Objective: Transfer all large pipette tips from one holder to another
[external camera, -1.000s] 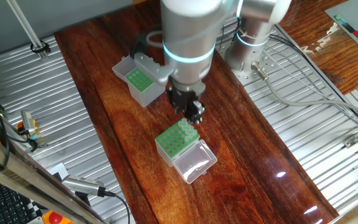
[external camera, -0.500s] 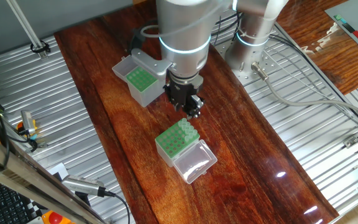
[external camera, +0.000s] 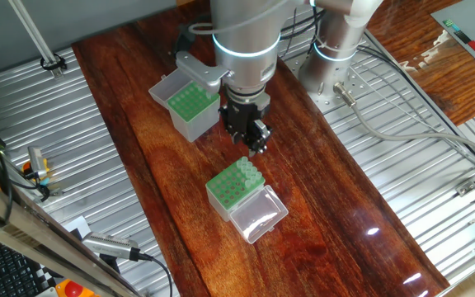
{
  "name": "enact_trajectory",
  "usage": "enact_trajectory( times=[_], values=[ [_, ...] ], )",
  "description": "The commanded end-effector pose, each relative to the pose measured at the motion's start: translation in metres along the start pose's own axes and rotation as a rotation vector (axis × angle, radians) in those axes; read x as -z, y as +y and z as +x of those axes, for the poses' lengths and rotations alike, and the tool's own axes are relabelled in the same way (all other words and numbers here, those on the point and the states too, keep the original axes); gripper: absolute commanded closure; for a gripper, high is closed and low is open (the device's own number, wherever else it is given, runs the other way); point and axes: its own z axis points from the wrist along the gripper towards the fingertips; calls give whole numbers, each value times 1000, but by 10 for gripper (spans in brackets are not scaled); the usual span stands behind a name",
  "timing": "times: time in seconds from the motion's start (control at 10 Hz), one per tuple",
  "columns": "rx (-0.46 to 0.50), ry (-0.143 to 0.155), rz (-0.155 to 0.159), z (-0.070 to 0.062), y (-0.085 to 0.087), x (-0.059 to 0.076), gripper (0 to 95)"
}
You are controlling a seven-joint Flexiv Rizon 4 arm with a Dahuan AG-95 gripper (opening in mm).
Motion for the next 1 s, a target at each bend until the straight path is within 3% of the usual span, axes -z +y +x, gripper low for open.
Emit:
enact_trajectory(
  times=[0.1, 0.3, 0.5, 0.6, 0.7, 0.8, 0.9, 1.0],
  values=[
    [102, 3, 19, 19, -41, 0, 760],
    [163, 4, 18, 31, -69, 4, 760],
    [154, -1, 14, 35, -77, 5, 760],
    [131, 0, 14, 35, -77, 5, 950],
    [99, -1, 16, 35, -77, 5, 950],
    [82, -1, 17, 35, -77, 5, 760],
    [62, 7, 19, 35, -77, 5, 760],
    [34, 18, 23, 35, -77, 5, 570]
  ],
)
